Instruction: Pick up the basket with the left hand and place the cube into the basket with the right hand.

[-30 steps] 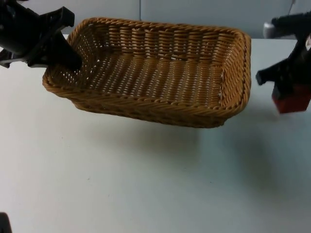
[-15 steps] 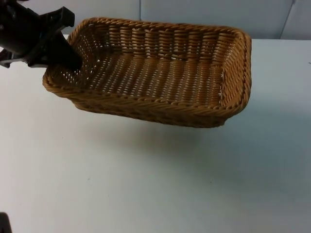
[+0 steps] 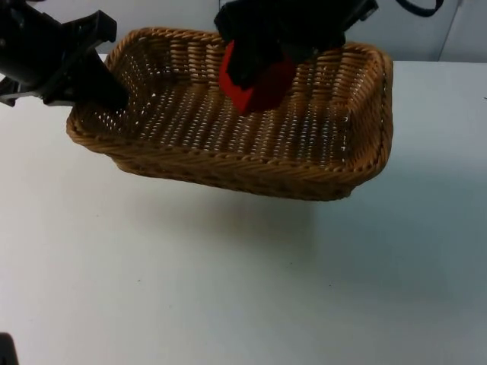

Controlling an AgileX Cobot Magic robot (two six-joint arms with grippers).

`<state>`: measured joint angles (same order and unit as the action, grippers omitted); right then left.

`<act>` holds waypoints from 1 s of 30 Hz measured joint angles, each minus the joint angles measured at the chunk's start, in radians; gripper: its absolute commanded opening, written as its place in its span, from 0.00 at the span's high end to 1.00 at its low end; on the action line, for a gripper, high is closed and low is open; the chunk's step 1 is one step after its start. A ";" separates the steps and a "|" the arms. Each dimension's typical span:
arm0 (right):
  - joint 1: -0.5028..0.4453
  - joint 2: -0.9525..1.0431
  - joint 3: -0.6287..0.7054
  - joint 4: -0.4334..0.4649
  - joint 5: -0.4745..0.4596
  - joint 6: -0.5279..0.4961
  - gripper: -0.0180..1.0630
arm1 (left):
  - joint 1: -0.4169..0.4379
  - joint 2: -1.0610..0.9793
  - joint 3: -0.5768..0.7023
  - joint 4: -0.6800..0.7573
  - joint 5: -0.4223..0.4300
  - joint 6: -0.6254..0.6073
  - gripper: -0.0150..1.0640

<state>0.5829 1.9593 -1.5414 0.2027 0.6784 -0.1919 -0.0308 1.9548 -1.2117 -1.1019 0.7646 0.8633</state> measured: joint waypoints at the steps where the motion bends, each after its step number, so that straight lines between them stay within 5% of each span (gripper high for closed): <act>1: 0.002 0.012 0.000 -0.007 -0.002 -0.002 0.24 | 0.000 0.000 0.000 0.000 0.000 0.000 0.99; 2: 0.002 0.012 0.000 -0.007 -0.002 -0.002 0.13 | 0.000 0.000 0.000 0.000 0.000 0.000 0.99; 4: 0.002 0.027 0.000 -0.028 -0.009 -0.006 0.08 | 0.000 0.000 0.000 0.000 -0.002 0.000 0.99; 7: 0.002 0.027 -0.011 -0.057 -0.013 -0.006 0.11 | 0.000 0.000 0.000 0.004 -0.004 0.000 0.99; 9: 0.002 0.016 -0.050 -0.094 -0.006 -0.008 0.40 | 0.000 0.000 0.002 0.004 -0.006 0.000 0.99; 11: -0.004 -0.010 -0.120 -0.159 0.020 -0.006 0.96 | 0.000 0.000 0.002 0.002 -0.006 0.000 0.99; 13: -0.010 -0.027 -0.162 -0.203 0.037 0.019 0.97 | 0.000 0.000 0.002 0.002 -0.006 0.000 0.99; 15: -0.049 -0.073 -0.255 -0.357 0.079 0.101 0.99 | 0.000 0.000 0.002 0.002 -0.006 0.000 0.99; 20: -0.185 -0.144 -0.328 -0.485 0.179 0.181 0.99 | 0.000 0.000 0.002 0.002 -0.006 0.000 0.99; 23: -0.277 -0.166 -0.330 -0.470 0.229 0.201 0.99 | 0.000 0.000 0.002 0.002 -0.006 0.000 0.99; 30: -0.523 -0.198 -0.330 -0.270 0.311 0.175 0.99 | 0.000 0.000 0.002 0.002 -0.021 0.000 0.99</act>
<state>0.0597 1.7616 -1.8712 -0.0670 0.9892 -0.0167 -0.0308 1.9548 -1.2098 -1.1001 0.7431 0.8633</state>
